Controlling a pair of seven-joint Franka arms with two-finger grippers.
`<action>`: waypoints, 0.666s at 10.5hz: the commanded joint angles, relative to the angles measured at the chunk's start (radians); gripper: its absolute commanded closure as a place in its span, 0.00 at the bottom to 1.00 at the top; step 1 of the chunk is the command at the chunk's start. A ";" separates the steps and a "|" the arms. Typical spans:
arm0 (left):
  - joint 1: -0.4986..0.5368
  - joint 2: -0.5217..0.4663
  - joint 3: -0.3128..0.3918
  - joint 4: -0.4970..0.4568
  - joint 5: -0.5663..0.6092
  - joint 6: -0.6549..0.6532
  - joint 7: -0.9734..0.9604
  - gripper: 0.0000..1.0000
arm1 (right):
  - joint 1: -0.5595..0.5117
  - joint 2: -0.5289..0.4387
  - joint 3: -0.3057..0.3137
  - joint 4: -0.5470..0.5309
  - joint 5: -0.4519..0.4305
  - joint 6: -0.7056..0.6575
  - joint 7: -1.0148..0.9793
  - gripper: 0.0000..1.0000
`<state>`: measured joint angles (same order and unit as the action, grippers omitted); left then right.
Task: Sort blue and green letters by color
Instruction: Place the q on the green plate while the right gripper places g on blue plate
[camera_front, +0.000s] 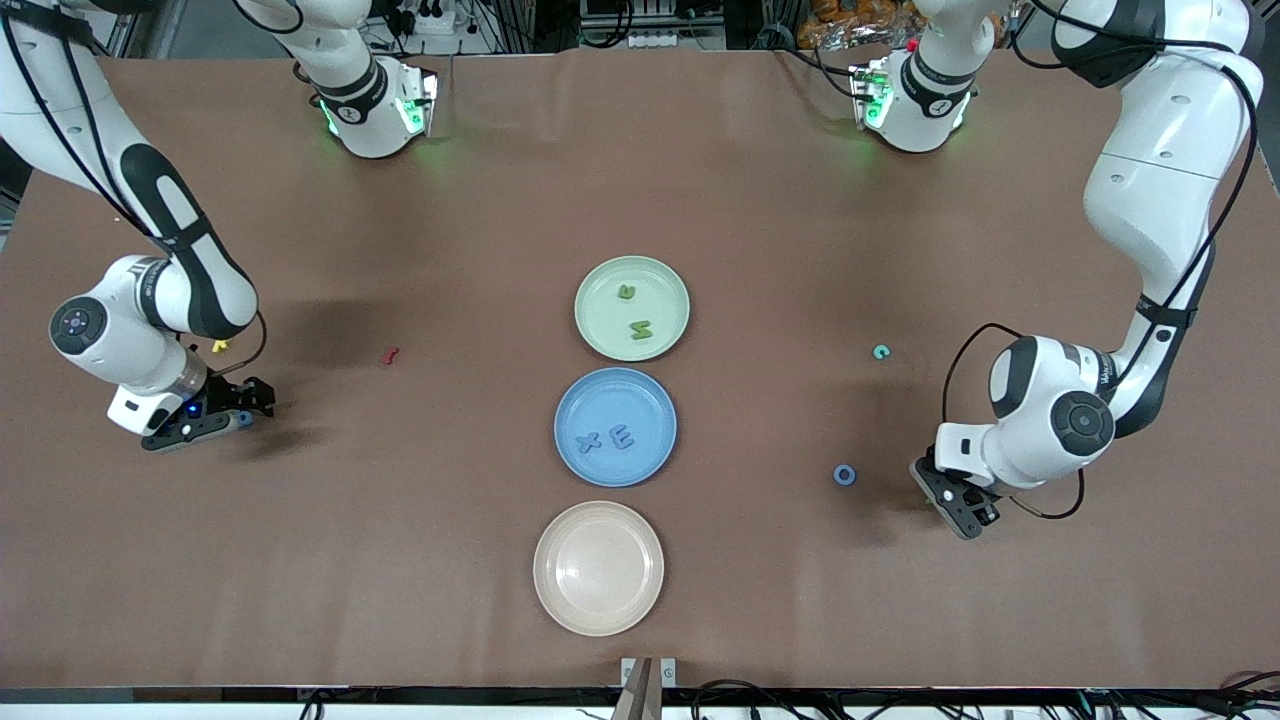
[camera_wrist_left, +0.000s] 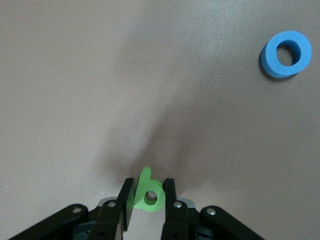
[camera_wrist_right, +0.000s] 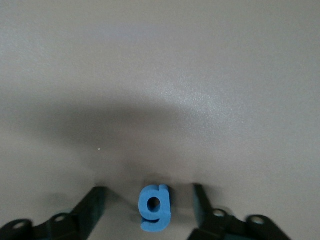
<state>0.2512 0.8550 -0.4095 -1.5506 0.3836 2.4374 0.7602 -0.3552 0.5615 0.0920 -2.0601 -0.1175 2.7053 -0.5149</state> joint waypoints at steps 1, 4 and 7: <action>-0.003 -0.019 -0.017 0.007 0.017 0.005 -0.118 1.00 | -0.010 0.000 0.002 0.005 0.018 0.001 -0.019 0.77; 0.019 -0.045 -0.110 -0.011 0.014 -0.053 -0.282 1.00 | -0.016 -0.002 0.002 -0.005 0.021 0.002 -0.017 0.77; 0.023 -0.108 -0.254 -0.101 0.015 -0.179 -0.676 1.00 | -0.013 -0.021 0.003 0.003 0.021 -0.013 0.027 0.80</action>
<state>0.2627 0.8226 -0.5803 -1.5461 0.3835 2.3091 0.3257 -0.3570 0.5503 0.0849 -2.0531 -0.1127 2.7020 -0.5152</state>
